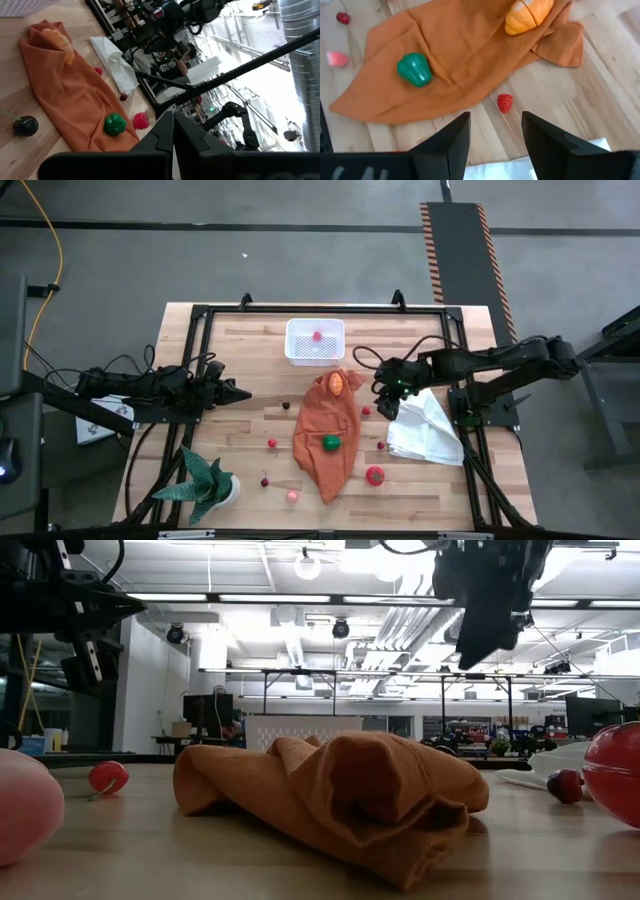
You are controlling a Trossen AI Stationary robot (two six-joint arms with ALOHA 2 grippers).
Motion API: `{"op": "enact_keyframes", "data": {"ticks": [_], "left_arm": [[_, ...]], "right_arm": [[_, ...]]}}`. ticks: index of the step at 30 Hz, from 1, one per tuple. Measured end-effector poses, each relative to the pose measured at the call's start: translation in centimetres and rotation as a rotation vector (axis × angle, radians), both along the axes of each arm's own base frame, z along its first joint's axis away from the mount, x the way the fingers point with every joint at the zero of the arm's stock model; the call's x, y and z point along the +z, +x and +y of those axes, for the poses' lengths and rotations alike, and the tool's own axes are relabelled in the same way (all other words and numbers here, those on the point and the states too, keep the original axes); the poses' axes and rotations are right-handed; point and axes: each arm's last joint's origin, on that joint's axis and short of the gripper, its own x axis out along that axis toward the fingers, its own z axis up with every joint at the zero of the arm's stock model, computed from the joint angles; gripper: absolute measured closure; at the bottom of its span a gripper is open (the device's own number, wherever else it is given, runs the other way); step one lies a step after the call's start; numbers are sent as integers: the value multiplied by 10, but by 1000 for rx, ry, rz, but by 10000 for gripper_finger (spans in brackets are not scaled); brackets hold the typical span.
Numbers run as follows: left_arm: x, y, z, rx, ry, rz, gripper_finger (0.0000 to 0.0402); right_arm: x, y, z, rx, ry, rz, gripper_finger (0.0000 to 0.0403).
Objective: Pick and placing Produce into tupperware
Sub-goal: Put the red raspberry into the white basket
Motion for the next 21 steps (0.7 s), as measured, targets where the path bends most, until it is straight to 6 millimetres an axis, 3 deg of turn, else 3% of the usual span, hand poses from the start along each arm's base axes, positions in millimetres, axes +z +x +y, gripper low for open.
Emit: {"op": "enact_keyframes", "data": {"ticks": [21], "left_arm": [[0, 0, 0, -5, -25, -1, 401]], "right_arm": [[-60, 30, 1, -48, 11, 181, 236]]}}
